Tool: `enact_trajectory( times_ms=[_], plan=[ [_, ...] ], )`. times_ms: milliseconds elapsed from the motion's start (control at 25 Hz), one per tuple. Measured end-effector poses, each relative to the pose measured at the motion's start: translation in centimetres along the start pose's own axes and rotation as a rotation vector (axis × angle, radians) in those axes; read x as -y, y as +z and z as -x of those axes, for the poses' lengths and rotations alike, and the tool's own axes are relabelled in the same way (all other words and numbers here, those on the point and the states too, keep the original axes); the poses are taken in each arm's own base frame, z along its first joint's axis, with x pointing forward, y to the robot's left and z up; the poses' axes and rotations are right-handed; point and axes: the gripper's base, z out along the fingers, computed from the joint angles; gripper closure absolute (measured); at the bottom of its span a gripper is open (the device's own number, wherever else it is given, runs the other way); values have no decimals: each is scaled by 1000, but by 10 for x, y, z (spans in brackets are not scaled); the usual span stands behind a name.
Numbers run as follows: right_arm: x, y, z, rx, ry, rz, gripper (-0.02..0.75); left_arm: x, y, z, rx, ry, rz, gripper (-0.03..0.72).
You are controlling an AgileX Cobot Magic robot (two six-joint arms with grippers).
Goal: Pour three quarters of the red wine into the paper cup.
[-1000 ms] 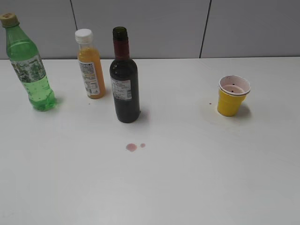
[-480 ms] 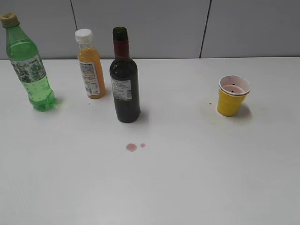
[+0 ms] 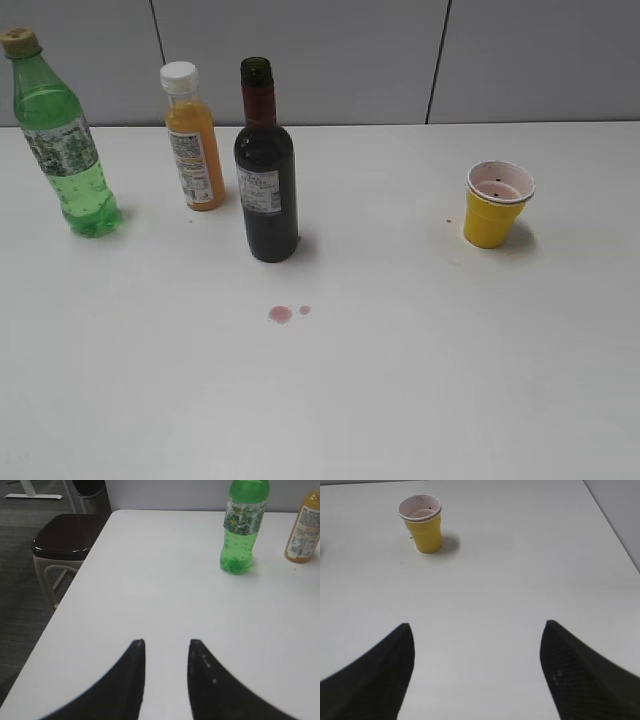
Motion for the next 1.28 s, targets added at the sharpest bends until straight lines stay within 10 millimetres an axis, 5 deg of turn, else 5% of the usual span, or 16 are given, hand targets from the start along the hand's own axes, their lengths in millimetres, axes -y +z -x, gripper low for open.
enact_trajectory(
  times_ms=[920, 1280],
  plan=[
    [0, -1, 1, 4, 1, 1, 144, 0, 0, 0, 0, -2, -4, 459],
    [-11, -15, 26, 209, 61, 120, 88, 0, 0, 0, 0, -2, -4, 459]
  ],
)
